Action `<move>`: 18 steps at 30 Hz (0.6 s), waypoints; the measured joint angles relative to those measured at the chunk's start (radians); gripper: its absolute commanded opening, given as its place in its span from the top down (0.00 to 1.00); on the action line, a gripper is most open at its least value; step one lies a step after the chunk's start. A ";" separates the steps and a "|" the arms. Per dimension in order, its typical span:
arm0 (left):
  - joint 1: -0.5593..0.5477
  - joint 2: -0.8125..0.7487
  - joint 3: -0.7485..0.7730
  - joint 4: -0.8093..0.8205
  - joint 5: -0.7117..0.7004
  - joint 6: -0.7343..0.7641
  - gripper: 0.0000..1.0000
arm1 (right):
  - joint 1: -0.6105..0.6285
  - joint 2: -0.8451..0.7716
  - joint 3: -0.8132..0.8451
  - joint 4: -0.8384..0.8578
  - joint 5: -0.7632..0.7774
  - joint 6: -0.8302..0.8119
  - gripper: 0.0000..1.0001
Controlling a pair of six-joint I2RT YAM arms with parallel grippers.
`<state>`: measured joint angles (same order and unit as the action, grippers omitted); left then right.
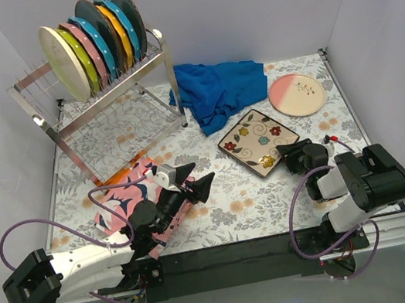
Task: Unload the plates from the dish rack
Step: Place the plate at the center of the board.
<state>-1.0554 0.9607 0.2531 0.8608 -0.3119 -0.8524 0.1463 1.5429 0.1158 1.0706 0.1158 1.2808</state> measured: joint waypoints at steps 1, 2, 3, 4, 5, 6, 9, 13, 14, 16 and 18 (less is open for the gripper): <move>-0.001 0.000 0.000 0.000 0.000 0.000 0.33 | 0.000 -0.018 0.008 -0.035 0.003 -0.014 0.56; -0.001 -0.001 0.000 0.000 -0.001 0.000 0.33 | 0.000 -0.035 0.016 -0.068 0.005 -0.031 0.56; -0.002 -0.002 0.000 0.000 -0.002 0.000 0.33 | 0.000 -0.045 0.023 -0.093 0.005 -0.047 0.57; -0.002 -0.002 0.000 0.000 -0.003 0.000 0.33 | 0.000 -0.052 0.032 -0.113 0.005 -0.058 0.57; -0.003 -0.003 0.000 0.000 -0.003 0.000 0.33 | 0.000 -0.056 0.044 -0.137 0.005 -0.071 0.58; -0.003 -0.004 0.000 0.000 -0.003 0.000 0.33 | 0.000 -0.055 0.057 -0.154 0.003 -0.083 0.58; -0.005 -0.009 0.000 0.000 -0.003 0.000 0.33 | -0.002 -0.043 0.083 -0.179 -0.008 -0.102 0.60; -0.009 -0.020 0.000 0.000 -0.006 0.001 0.33 | -0.002 -0.007 0.109 -0.177 -0.024 -0.106 0.64; -0.010 -0.023 0.000 0.000 -0.006 0.001 0.33 | -0.002 -0.002 0.113 -0.178 -0.026 -0.106 0.65; -0.010 -0.029 0.000 0.000 -0.007 0.001 0.33 | -0.002 0.004 0.117 -0.178 -0.028 -0.106 0.65; -0.013 -0.032 0.000 0.000 -0.007 0.001 0.33 | -0.002 0.008 0.121 -0.177 -0.029 -0.106 0.66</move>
<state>-1.0679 0.9291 0.2527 0.8608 -0.3187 -0.8513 0.1444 1.5513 0.2363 0.8932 0.0872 1.1748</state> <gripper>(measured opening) 0.672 0.351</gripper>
